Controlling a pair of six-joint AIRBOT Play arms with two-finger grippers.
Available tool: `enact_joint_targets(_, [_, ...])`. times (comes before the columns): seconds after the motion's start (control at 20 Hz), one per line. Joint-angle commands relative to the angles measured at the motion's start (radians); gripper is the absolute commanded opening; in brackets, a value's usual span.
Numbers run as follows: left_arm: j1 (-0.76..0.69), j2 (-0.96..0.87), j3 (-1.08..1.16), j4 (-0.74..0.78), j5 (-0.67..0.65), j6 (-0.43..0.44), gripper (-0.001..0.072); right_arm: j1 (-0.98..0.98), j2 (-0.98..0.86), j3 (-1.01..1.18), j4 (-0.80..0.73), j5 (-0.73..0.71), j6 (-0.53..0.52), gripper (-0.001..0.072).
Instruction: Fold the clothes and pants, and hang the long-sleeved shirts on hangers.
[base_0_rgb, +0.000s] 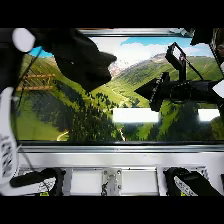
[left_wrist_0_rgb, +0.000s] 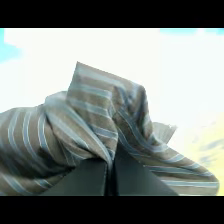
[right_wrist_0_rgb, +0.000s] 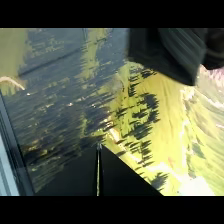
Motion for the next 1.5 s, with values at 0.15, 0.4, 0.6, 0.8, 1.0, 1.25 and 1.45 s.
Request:
enact_joint_targets(0.15, [-0.13, 0.503, -0.282, 0.01, -0.013, 0.018, 0.0009, 0.001, 0.0, -0.001, 0.127, 0.017, 0.021, 0.0017])
enact_joint_targets(0.4, [-0.264, 0.624, -0.418, 0.009, -0.002, -0.091, 0.0009, -0.039, 0.008, -0.001, 0.138, 0.087, 0.034, 0.0016])
enact_joint_targets(0.6, [-0.339, 0.486, -0.418, -0.016, -0.013, -0.09, 0.0009, -0.156, 0.037, -0.001, -0.018, -0.082, 0.332, 0.0016])
enact_joint_targets(0.8, [-0.38, 0.204, -0.418, -0.178, 0.036, -0.005, 0.001, -0.272, 0.043, -0.001, -0.145, -0.134, 0.582, 0.0016])
enact_joint_targets(1.0, [-0.369, -0.077, -0.29, -0.271, -0.01, 0.022, 0.0702, -0.348, 0.043, -0.001, -0.292, -0.129, 0.629, 0.0021])
enact_joint_targets(1.25, [-0.179, -0.111, -0.186, -0.27, -0.229, 0.023, 0.069, -0.357, 0.018, -0.008, -0.358, -0.042, 0.629, 0.0616])
enact_joint_targets(1.45, [-0.06, 0.048, -0.471, -0.27, -0.255, 0.023, 0.069, -0.314, -0.055, -0.083, -0.359, -0.027, 0.626, 0.0584])
